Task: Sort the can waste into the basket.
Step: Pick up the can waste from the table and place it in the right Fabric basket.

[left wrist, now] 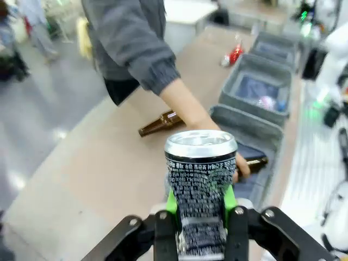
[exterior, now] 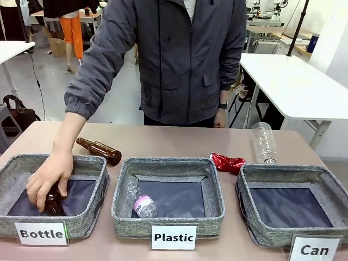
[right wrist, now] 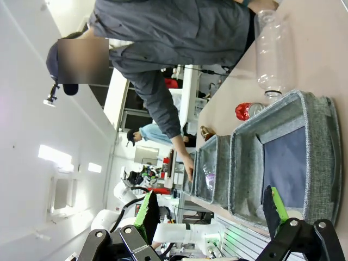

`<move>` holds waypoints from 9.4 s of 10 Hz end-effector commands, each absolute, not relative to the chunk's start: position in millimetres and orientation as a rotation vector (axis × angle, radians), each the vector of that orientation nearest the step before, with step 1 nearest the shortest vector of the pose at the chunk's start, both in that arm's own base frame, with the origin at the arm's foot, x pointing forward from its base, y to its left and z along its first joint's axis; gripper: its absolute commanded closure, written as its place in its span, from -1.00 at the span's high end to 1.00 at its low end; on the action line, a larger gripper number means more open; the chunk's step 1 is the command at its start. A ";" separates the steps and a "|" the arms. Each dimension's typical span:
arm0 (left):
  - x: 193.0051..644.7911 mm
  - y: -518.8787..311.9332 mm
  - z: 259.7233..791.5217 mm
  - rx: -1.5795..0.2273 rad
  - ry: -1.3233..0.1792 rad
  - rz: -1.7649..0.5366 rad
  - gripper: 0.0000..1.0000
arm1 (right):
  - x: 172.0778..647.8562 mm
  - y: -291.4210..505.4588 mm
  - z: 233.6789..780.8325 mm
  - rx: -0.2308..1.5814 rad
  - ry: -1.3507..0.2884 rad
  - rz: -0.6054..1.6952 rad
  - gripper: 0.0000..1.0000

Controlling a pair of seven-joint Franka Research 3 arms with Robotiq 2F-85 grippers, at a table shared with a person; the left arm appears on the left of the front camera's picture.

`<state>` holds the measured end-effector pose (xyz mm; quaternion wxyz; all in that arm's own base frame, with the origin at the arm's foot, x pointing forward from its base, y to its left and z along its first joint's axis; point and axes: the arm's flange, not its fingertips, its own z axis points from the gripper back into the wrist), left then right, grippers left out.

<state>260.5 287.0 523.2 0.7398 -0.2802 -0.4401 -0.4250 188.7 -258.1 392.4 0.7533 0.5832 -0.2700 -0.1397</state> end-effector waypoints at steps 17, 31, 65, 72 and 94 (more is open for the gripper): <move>439.6 1.8 601.9 -0.721 -0.730 -1.327 -0.31 | 189.5 -258.5 394.6 1.279 -0.624 -0.285 1.00; 393.8 -595.6 487.3 -0.678 -0.339 -1.525 -0.31 | 144.3 -294.1 411.1 1.211 -0.541 -0.298 1.00; 409.9 -522.2 514.2 -0.797 -0.299 -1.611 1.00 | 144.3 -294.1 411.1 1.211 -0.541 -0.298 1.00; 432.2 -472.2 532.9 -0.836 -0.287 -1.540 1.00 | 144.3 -294.1 411.1 1.211 -0.541 -0.298 1.00; 375.6 103.1 397.7 -1.396 -0.485 -0.192 1.00 | 295.4 -79.5 437.5 1.393 -0.091 -0.021 1.00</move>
